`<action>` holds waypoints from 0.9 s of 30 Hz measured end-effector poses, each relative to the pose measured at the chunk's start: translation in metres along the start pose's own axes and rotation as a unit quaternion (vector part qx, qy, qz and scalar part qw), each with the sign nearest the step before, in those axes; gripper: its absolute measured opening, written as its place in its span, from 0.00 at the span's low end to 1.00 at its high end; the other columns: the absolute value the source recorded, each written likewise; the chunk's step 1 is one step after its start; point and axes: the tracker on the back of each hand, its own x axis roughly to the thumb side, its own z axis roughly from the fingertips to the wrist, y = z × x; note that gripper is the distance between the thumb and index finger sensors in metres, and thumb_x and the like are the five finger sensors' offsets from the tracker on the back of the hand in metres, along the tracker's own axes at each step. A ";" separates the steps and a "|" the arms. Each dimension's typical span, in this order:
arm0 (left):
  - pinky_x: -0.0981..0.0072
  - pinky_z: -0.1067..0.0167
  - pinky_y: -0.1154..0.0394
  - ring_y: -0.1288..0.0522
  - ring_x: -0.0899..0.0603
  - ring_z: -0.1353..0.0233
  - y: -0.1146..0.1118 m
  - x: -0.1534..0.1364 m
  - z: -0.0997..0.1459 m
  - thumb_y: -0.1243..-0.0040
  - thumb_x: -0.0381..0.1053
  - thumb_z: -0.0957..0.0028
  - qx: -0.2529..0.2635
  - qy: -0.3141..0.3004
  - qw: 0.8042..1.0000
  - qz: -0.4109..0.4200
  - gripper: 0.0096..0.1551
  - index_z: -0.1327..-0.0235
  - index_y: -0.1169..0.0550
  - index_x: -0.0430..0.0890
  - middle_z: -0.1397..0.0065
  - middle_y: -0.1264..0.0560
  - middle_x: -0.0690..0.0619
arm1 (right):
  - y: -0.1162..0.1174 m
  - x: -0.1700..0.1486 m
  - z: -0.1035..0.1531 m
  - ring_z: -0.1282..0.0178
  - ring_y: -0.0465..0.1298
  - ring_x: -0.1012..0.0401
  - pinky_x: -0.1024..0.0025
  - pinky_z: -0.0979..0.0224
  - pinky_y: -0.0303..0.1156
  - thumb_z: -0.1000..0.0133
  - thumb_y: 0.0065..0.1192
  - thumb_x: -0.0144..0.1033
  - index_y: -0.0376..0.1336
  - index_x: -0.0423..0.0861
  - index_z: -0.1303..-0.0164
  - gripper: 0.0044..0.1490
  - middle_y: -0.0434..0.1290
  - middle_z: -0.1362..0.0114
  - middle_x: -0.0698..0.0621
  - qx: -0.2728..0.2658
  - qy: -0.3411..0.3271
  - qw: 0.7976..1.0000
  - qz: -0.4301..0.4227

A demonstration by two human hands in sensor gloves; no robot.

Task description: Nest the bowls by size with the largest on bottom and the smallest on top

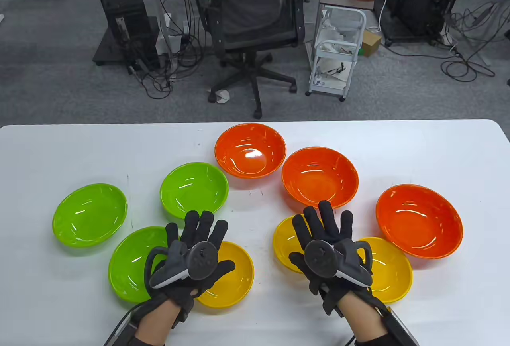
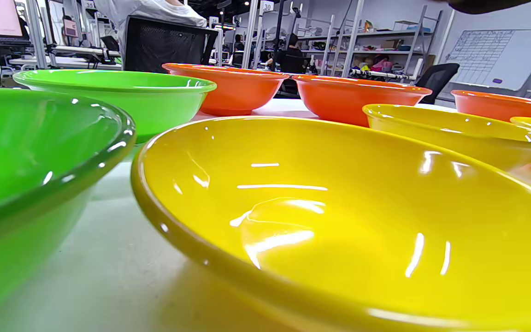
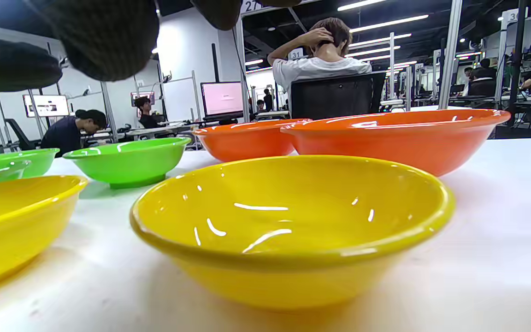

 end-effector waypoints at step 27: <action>0.20 0.29 0.63 0.66 0.28 0.14 -0.009 -0.020 -0.009 0.58 0.75 0.49 -0.016 0.035 0.999 0.010 0.54 0.15 0.59 0.55 0.12 0.65 0.43 | 0.001 -0.010 0.003 0.16 0.25 0.42 0.31 0.29 0.20 0.46 0.61 0.53 0.44 0.47 0.16 0.52 0.40 0.12 0.42 0.010 0.021 0.999 -0.026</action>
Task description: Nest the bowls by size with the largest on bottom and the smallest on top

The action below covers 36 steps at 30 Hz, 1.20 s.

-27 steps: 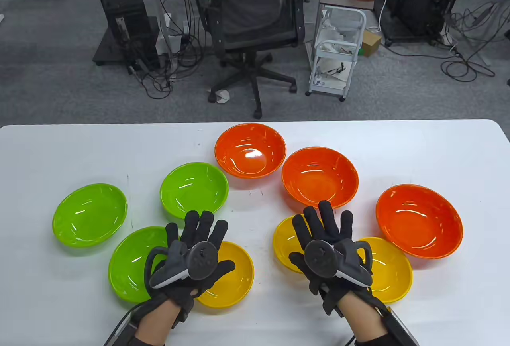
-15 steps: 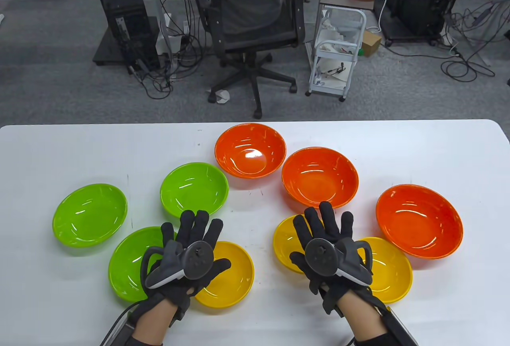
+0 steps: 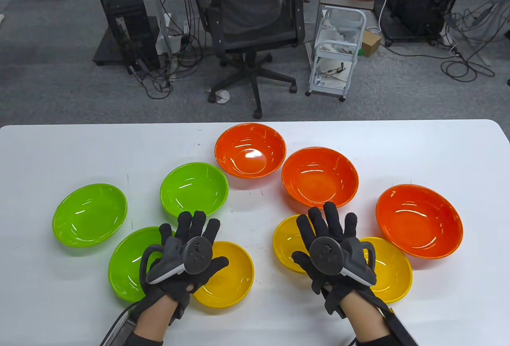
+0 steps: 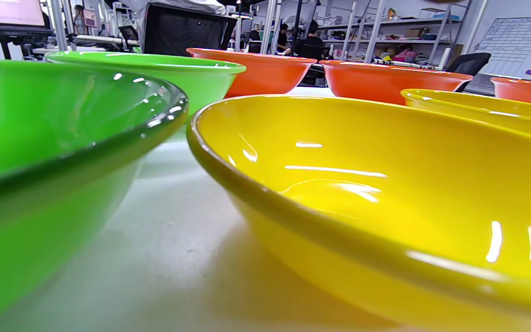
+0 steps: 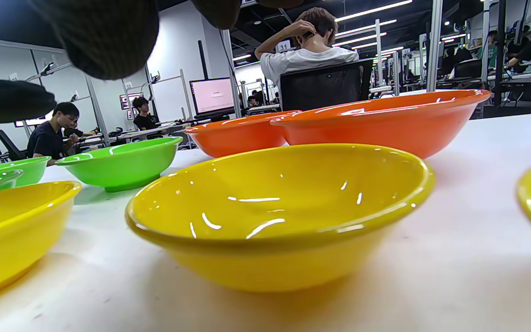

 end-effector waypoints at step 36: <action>0.25 0.24 0.52 0.50 0.30 0.13 0.015 -0.019 -0.119 0.46 0.69 0.47 -0.149 0.198 0.969 -0.002 0.49 0.15 0.47 0.55 0.12 0.49 0.44 | -0.008 -0.028 0.003 0.16 0.26 0.40 0.31 0.29 0.21 0.45 0.61 0.52 0.45 0.46 0.16 0.51 0.41 0.12 0.41 0.012 0.050 0.997 -0.061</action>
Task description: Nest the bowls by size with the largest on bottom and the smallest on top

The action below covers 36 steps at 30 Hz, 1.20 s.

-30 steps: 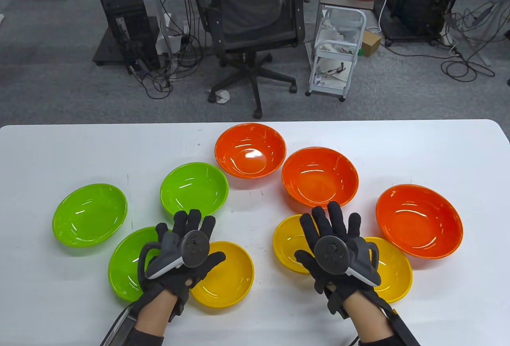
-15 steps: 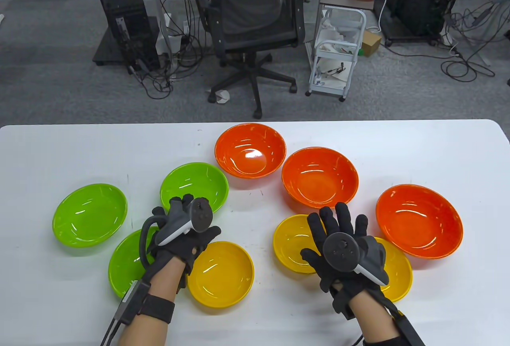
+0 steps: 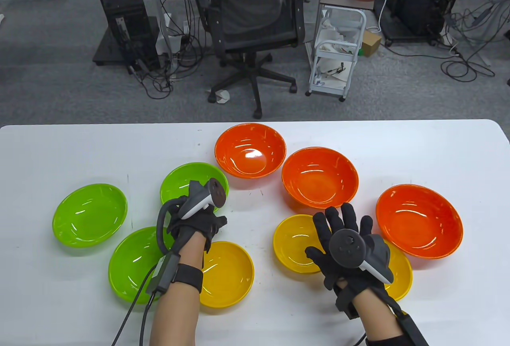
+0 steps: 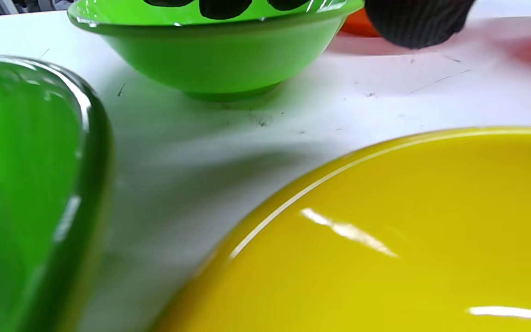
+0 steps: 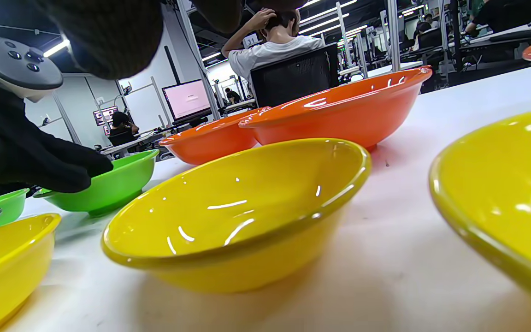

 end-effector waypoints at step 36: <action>0.31 0.27 0.33 0.21 0.38 0.28 0.011 -0.001 0.048 0.39 0.53 0.47 0.175 -0.008 0.984 -0.042 0.24 0.37 0.20 0.53 0.34 0.18 0.51 | 0.001 -0.008 -0.004 0.16 0.31 0.38 0.31 0.27 0.23 0.46 0.63 0.50 0.48 0.45 0.17 0.50 0.44 0.13 0.39 -0.003 0.001 1.000 -0.018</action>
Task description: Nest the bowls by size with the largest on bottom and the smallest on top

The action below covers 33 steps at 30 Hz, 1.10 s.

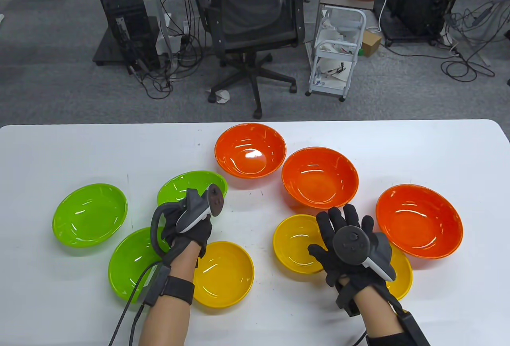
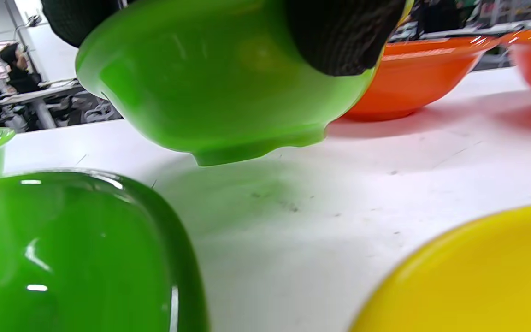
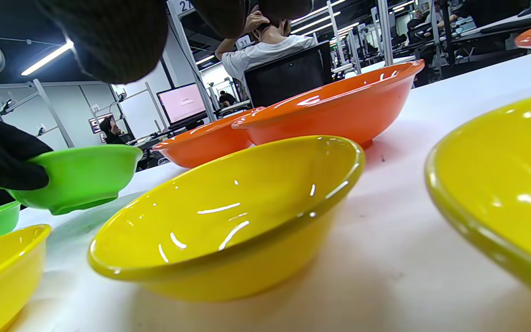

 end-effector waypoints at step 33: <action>0.39 0.21 0.38 0.24 0.42 0.25 -0.007 0.044 0.097 0.33 0.50 0.51 0.137 -0.344 0.925 0.082 0.22 0.41 0.17 0.59 0.34 0.19 0.56 | 0.025 0.053 0.005 0.14 0.36 0.40 0.39 0.21 0.30 0.49 0.73 0.34 0.50 0.48 0.20 0.49 0.48 0.14 0.44 0.024 -0.203 0.979 0.025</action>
